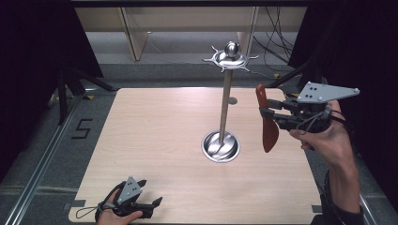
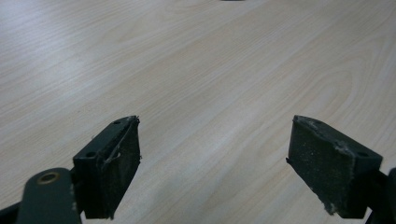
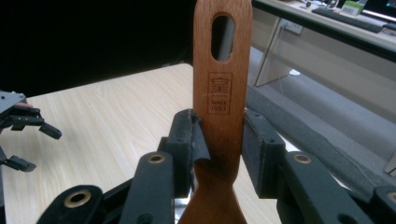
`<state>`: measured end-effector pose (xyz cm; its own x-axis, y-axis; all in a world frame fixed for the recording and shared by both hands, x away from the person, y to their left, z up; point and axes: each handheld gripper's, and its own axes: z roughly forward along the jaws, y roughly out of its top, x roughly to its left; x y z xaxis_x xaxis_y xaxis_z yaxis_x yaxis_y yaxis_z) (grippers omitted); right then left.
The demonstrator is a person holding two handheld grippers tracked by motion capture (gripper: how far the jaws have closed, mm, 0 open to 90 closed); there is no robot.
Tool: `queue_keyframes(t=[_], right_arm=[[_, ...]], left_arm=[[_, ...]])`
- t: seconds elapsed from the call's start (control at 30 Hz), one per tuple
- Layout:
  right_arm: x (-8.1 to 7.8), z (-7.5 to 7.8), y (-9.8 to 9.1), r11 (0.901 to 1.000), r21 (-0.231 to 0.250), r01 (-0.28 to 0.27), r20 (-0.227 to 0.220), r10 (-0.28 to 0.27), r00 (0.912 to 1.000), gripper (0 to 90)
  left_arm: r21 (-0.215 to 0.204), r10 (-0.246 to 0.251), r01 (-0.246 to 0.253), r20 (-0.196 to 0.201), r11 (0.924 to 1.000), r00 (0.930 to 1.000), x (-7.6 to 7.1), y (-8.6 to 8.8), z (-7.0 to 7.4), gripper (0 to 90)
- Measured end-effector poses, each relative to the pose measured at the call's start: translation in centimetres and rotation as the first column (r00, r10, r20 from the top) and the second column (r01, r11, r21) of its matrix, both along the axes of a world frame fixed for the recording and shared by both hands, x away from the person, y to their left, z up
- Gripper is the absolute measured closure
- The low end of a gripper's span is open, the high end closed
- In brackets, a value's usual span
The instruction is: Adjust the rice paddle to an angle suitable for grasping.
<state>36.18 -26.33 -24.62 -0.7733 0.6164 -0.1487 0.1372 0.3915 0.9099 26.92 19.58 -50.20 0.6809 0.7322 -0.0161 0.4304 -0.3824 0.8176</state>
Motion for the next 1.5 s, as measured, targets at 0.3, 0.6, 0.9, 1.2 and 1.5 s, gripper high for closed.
queue_keyframes(t=[0.3, 0.6, 0.9, 1.2, 1.5], right_arm=[[0.5, 2.4, 1.2, 1.0, -0.002, -0.001, 0.034, 0.001, 0.9994, 67.1], [1.4, 3.4, 2.1, 0.9998, -0.003, 0.019, 0.032, -0.018, 0.9993, 67.1], [2.3, 3.4, 2.3, 0.9998, 0.007, 0.016, 0.028, -0.016, 0.9995, 67.1], [3.2, 3.1, 3.2, 0.9998, 0.003, 0.022, 0.0, -0.022, 0.9998, 67.0], [3.9, 2.7, 3.5, 0.9993, 0.022, 0.031, -0.037, -0.03, 0.9989, 67.0]], left_arm=[[0.01, -0.024, 0.024, 0.017, 0.9997, 0.9996, 0.2, 0.1, 0.0, 16.2], [0.016, -0.008, 0.008, 0.005, 0.9998, 1.0, 0.0, 0.1, 0.0, 16.1], [0.044, -0.037, 0.035, 0.035, 0.9984, 0.9987, 0.3, 0.3, 0.2, 16.1], [0.043, -0.048, 0.047, 0.045, 0.998, 0.9978, 0.3, 0.3, 0.2, 16.1], [0.007, -0.027, 0.027, 0.02, 0.9996, 0.9994, 0.1, 0.0, 0.1, 16.1]])
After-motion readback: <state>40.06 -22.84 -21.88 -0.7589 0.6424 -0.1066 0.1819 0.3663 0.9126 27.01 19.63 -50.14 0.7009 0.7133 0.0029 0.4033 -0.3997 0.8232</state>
